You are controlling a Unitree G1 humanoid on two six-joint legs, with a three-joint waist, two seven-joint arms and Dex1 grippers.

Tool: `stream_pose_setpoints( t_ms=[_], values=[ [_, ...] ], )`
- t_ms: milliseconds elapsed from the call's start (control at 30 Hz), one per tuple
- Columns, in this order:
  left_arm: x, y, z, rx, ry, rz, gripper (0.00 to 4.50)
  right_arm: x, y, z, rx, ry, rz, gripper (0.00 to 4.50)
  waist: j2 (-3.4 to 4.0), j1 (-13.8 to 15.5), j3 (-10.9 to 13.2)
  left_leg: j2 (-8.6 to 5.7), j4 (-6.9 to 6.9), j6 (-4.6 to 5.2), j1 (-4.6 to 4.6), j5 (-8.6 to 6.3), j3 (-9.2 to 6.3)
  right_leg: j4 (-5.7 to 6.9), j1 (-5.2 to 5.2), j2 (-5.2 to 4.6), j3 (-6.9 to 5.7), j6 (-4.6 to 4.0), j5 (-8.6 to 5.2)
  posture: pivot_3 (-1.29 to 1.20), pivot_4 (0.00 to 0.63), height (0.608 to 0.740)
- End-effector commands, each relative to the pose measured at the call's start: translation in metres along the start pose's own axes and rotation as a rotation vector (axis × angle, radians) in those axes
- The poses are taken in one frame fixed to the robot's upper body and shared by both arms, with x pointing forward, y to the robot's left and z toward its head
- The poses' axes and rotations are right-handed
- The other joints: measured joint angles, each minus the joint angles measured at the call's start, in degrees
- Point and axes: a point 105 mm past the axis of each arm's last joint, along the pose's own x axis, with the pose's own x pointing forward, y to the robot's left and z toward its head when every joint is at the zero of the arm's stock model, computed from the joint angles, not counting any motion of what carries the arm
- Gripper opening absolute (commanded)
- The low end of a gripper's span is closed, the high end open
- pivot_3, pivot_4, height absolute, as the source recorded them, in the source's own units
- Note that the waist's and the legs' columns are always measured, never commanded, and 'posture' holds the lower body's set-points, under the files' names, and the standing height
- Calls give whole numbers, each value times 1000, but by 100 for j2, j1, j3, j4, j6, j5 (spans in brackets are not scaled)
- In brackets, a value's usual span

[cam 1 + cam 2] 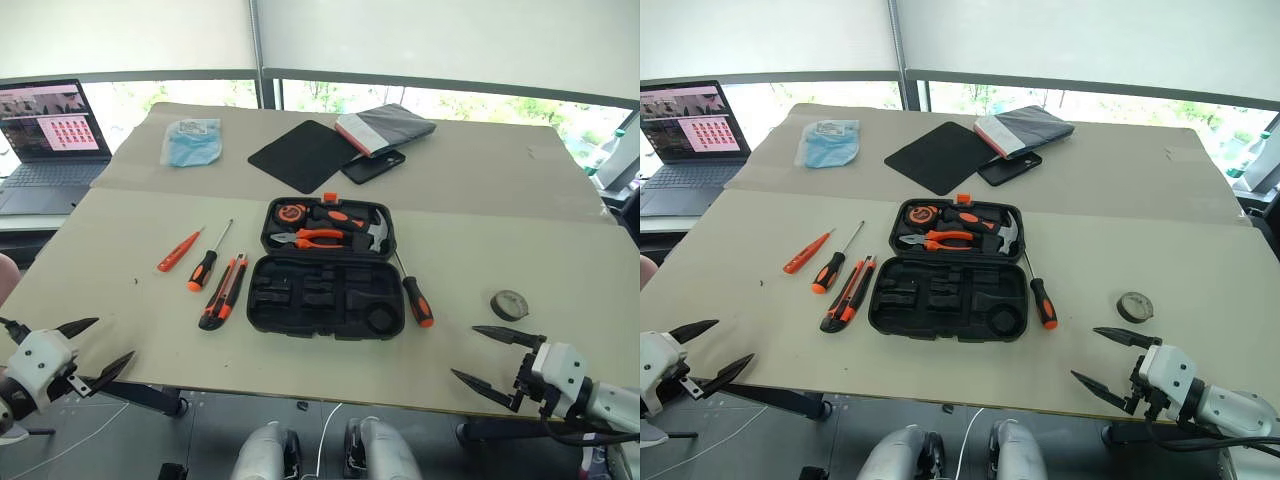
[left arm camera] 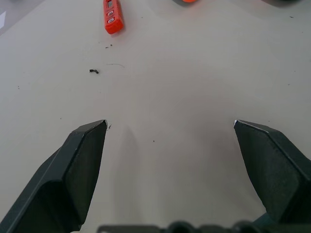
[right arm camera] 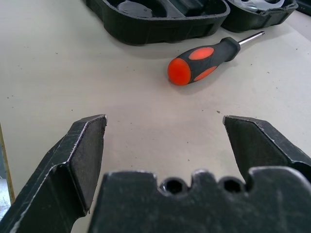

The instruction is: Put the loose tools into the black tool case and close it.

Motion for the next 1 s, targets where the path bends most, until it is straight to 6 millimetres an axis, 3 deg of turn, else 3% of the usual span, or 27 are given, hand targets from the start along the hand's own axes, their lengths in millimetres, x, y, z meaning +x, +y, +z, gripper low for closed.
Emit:
stream_pose_setpoints(
  t_ms=[33,133,200,300,500,633,767,900,1000],
  values=[
    [-7,18,10,-101,-64,126,4488,11,-13,24,-2,-113,-38,4449,0,-9,0,0,0,0,0,0,0,0,0,0,0,0,0,0,150,740],
    [-31,37,-14,-384,-49,358,4488,42,-24,82,18,-354,-13,4449,-4,-130,3,1,3,-2,0,3,1,13,-1,0,9,4,3,0,150,740],
    [-40,38,-24,-442,-7,410,4488,52,-27,103,-6,-425,-12,4449,-4,-164,4,4,4,-10,3,9,-1,24,-5,1,7,6,4,0,150,740],
    [-38,37,-23,-527,22,429,4488,60,-31,119,-13,-474,-13,4449,-5,-120,4,5,2,-14,5,11,-4,23,-2,9,2,2,2,0,150,740],
    [-3,34,20,-586,-14,302,4488,67,-30,119,-9,-488,-5,4449,-13,113,2,-1,20,-18,-2,11,-3,9,-4,-13,-17,2,2,0,150,740],
    [39,35,60,-616,-4,187,4488,70,-29,116,-9,-493,-2,4449,-16,138,0,-13,20,-30,-3,18,-1,16,15,-19,-9,10,7,0,150,740],
    [77,28,86,-608,41,93,4488,72,-29,112,-8,-495,0,4449,-16,66,0,-15,19,-45,-3,30,4,21,15,-5,-2,13,9,0,150,740],
    [111,19,101,-596,102,32,4488,75,-27,109,-10,-500,0,4449,-18,-12,1,-14,18,-37,0,48,7,29,17,16,1,12,9,0,150,740],
    [126,13,104,-577,128,6,4488,76,-25,109,-11,-503,-2,4449,-18,-71,1,-10,18,-46,7,55,10,32,18,30,11,12,9,0,150,740]
  ],
)
